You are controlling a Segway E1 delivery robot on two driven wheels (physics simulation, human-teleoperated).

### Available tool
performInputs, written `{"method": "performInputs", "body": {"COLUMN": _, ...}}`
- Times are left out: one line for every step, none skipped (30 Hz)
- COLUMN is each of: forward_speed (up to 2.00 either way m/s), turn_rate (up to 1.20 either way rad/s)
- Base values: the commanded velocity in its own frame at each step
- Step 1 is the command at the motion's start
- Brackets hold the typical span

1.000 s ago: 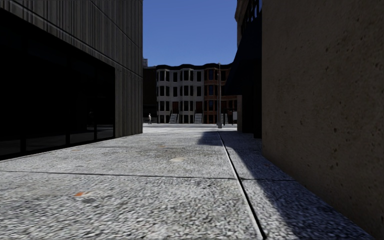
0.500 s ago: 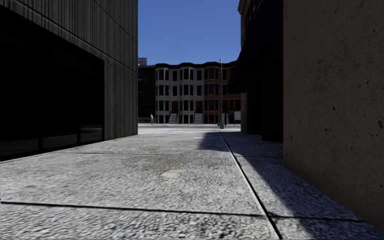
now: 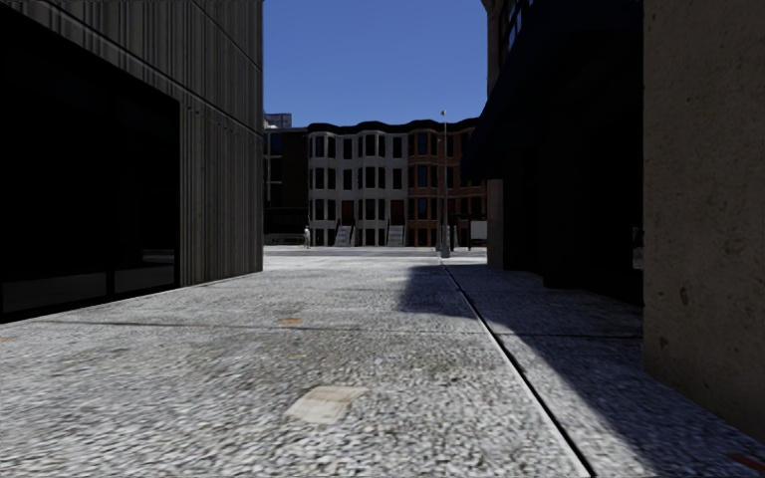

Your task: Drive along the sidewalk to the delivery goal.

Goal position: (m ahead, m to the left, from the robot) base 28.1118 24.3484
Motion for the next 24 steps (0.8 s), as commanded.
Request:
{"method": "performInputs", "body": {"forward_speed": 2.0, "turn_rate": 0.0}}
{"method": "performInputs", "body": {"forward_speed": 2.0, "turn_rate": 0.0}}
{"method": "performInputs", "body": {"forward_speed": 2.0, "turn_rate": 0.0}}
{"method": "performInputs", "body": {"forward_speed": 2.0, "turn_rate": 0.0}}
{"method": "performInputs", "body": {"forward_speed": 2.0, "turn_rate": 0.0}}
{"method": "performInputs", "body": {"forward_speed": 2.0, "turn_rate": 0.0}}
{"method": "performInputs", "body": {"forward_speed": 2.0, "turn_rate": 0.0}}
{"method": "performInputs", "body": {"forward_speed": 2.0, "turn_rate": 0.0}}
{"method": "performInputs", "body": {"forward_speed": 2.0, "turn_rate": 0.0}}
{"method": "performInputs", "body": {"forward_speed": 2.0, "turn_rate": 0.0}}
{"method": "performInputs", "body": {"forward_speed": 2.0, "turn_rate": 0.0}}
{"method": "performInputs", "body": {"forward_speed": 2.0, "turn_rate": 0.0}}
{"method": "performInputs", "body": {"forward_speed": 2.0, "turn_rate": 0.0}}
{"method": "performInputs", "body": {"forward_speed": 2.0, "turn_rate": 0.0}}
{"method": "performInputs", "body": {"forward_speed": 2.0, "turn_rate": 0.0}}
{"method": "performInputs", "body": {"forward_speed": 2.0, "turn_rate": 0.0}}
{"method": "performInputs", "body": {"forward_speed": 2.0, "turn_rate": 0.0}}
{"method": "performInputs", "body": {"forward_speed": 2.0, "turn_rate": 0.0}}
{"method": "performInputs", "body": {"forward_speed": 2.0, "turn_rate": 0.0}}
{"method": "performInputs", "body": {"forward_speed": 2.0, "turn_rate": 0.0}}
{"method": "performInputs", "body": {"forward_speed": 2.0, "turn_rate": 0.0}}
{"method": "performInputs", "body": {"forward_speed": 2.0, "turn_rate": 0.0}}
{"method": "performInputs", "body": {"forward_speed": 2.0, "turn_rate": 0.0}}
{"method": "performInputs", "body": {"forward_speed": 2.0, "turn_rate": 0.0}}
